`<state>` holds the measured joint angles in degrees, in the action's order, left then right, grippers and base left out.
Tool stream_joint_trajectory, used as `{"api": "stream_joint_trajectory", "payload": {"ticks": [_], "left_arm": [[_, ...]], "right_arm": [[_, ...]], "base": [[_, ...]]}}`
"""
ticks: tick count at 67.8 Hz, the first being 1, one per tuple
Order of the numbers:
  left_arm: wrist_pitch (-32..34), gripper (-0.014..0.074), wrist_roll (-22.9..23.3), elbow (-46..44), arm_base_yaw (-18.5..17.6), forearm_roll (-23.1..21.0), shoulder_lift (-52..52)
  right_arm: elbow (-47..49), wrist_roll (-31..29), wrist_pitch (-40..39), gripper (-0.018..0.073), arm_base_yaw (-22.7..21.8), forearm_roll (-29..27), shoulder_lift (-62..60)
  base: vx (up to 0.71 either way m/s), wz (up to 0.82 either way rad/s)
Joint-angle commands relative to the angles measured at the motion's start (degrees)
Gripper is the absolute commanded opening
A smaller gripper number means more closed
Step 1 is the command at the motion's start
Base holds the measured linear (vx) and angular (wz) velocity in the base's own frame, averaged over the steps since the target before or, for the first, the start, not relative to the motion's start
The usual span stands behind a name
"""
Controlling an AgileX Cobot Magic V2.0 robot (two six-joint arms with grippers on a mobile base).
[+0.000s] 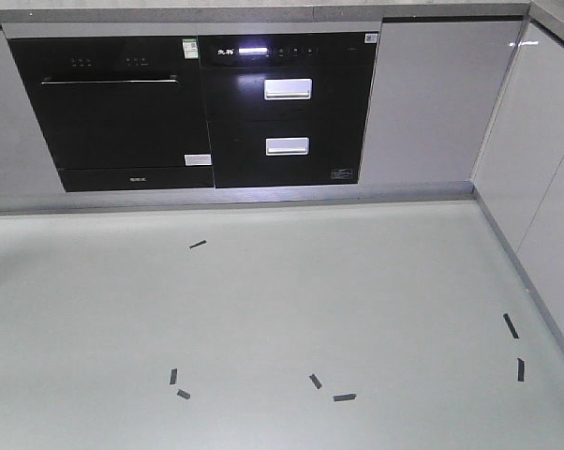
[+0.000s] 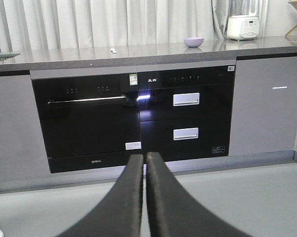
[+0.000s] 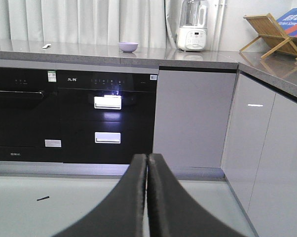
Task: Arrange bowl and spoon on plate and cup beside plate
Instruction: 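Drive the base toward the counter holding the spoon and bowl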
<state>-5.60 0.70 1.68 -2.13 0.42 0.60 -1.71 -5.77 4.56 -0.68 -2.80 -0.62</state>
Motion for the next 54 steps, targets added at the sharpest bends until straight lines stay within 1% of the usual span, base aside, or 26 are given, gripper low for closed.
{"api": "stream_joint_trajectory", "payload": {"ticks": [1,54], "left_arm": [[4.37,-0.0007,0.29,-1.52,-0.28,-0.1,0.43],[4.37,-0.0007,0.29,-1.52,-0.28,-0.1,0.43]], "right_arm": [[-0.05,-0.29,-4.56,-0.0004,-0.37,0.24,-0.78],[-0.05,-0.29,-4.56,-0.0004,-0.37,0.24,-0.78]], "base": [[0.0,0.0],[0.0,0.0]]}}
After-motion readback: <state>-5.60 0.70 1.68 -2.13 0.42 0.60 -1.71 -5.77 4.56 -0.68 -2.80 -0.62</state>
